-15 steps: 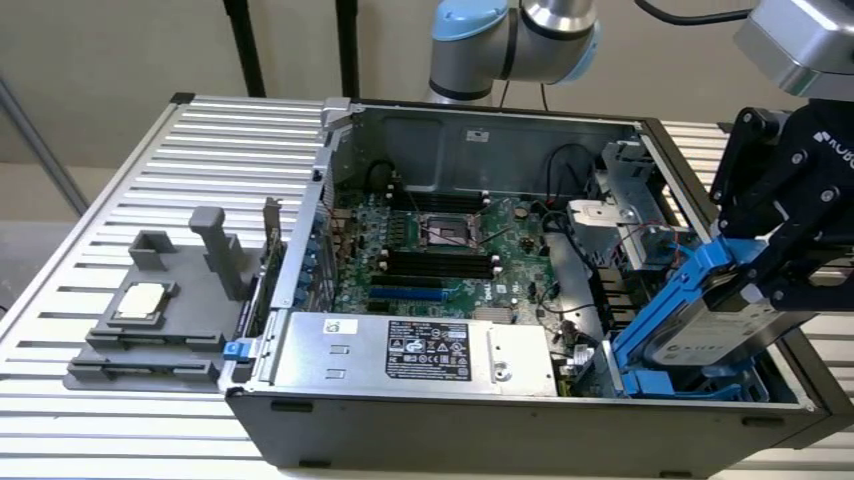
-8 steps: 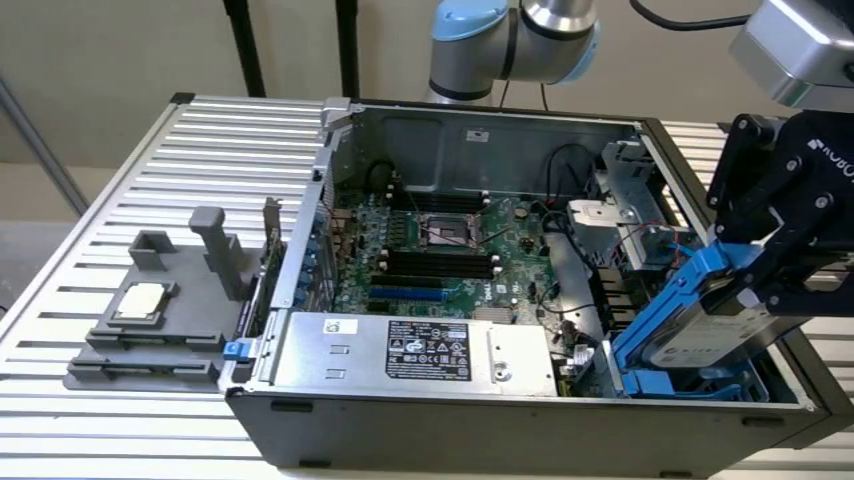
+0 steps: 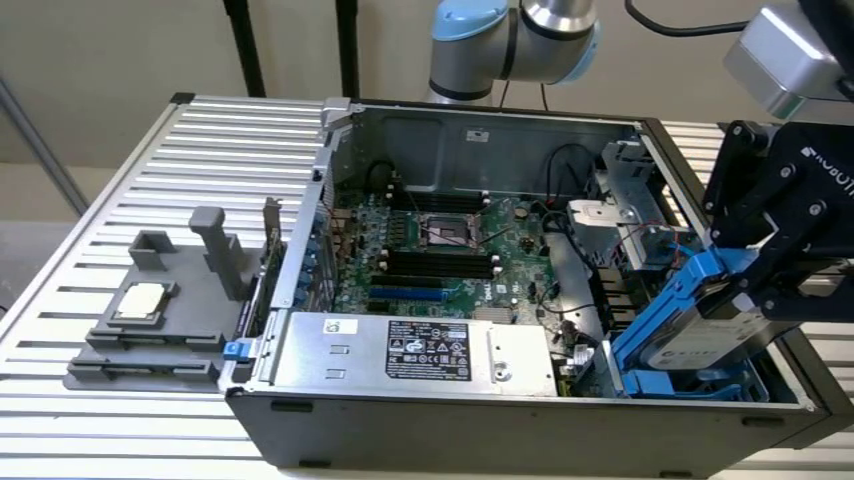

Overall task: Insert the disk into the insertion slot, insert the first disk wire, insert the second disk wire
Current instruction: 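Insert the disk into the insertion slot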

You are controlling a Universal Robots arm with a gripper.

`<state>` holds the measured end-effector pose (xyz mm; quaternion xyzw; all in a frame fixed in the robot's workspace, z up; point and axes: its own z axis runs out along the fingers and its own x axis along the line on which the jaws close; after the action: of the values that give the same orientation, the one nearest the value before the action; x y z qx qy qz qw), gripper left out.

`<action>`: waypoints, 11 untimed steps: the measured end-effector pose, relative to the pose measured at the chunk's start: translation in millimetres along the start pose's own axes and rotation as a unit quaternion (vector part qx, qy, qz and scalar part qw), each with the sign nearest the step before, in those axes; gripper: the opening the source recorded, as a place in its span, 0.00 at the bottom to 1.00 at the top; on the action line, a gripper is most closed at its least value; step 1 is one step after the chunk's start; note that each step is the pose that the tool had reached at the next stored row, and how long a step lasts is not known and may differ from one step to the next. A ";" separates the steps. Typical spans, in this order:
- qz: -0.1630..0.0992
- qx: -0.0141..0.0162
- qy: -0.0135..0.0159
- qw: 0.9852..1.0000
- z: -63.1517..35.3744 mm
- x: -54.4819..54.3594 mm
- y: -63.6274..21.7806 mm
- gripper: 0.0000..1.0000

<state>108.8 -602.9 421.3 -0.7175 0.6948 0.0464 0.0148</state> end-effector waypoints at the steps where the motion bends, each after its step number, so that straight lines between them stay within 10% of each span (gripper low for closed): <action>1: -0.001 0.000 0.000 1.000 0.5 0.1 0.0 0.32; 11: -0.007 -0.001 0.000 1.000 4.0 0.4 -0.2 0.40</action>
<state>108.8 -602.9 417.2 -0.7225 0.6896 0.0469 0.0145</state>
